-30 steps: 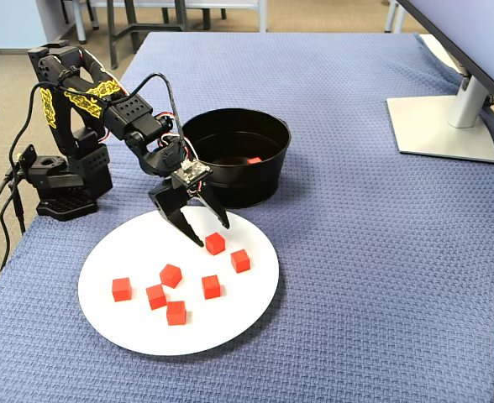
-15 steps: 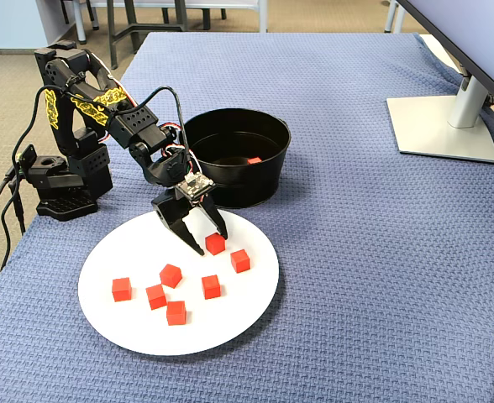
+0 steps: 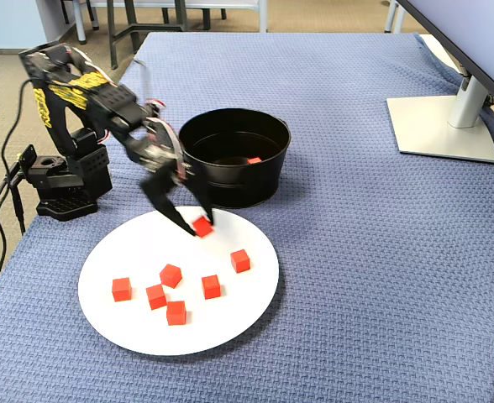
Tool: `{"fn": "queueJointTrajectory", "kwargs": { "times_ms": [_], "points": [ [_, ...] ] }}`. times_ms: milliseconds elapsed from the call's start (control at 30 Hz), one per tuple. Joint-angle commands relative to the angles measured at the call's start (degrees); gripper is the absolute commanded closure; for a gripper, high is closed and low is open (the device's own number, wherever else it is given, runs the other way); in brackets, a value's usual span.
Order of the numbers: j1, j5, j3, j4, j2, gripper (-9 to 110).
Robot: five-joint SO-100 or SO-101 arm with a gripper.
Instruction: Pick up the red cubes from the white plate and place them in the black recipient
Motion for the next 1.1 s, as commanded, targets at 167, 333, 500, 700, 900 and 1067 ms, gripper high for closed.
{"fn": "queueJointTrajectory", "kwargs": {
  "times_ms": [167, 333, 500, 700, 900, 1067],
  "points": [
    [-5.3, 19.8, -8.1, 25.0, 25.5, 102],
    [-20.5, 28.8, -14.6, 28.0, 23.9, 102],
    [-33.7, 34.9, -26.2, 33.2, 10.5, 97],
    [-34.7, 33.1, -32.8, 37.4, 6.0, 70],
    [-15.6, 20.6, -31.0, 34.3, 9.5, 74],
    [-2.3, 7.0, -21.3, 25.2, 9.3, 76]
  ]
}}
